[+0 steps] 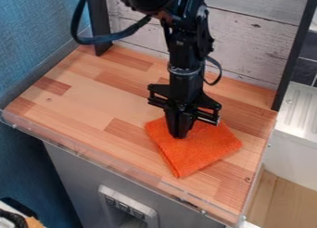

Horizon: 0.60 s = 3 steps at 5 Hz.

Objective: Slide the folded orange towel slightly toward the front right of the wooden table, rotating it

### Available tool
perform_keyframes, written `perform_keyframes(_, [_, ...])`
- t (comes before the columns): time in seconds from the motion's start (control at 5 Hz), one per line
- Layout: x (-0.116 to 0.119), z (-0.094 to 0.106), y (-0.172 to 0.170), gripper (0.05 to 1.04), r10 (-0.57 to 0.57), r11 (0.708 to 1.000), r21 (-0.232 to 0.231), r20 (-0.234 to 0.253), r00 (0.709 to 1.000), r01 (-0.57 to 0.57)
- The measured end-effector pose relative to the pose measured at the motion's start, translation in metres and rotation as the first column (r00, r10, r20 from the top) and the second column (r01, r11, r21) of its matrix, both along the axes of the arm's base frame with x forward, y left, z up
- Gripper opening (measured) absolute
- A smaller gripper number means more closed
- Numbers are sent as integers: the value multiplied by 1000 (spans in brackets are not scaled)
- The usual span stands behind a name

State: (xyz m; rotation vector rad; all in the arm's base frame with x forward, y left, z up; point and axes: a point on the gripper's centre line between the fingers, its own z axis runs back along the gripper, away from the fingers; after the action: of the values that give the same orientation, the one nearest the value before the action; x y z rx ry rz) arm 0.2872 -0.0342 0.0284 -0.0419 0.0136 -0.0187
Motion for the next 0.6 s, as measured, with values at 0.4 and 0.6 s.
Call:
perform_keyframes(0.4, [1, 54, 19, 766, -18, 1000, 16, 26, 1000, 18])
perform_keyframes(0.6, [0, 78, 28, 988, -27, 999, 35, 29, 999, 26])
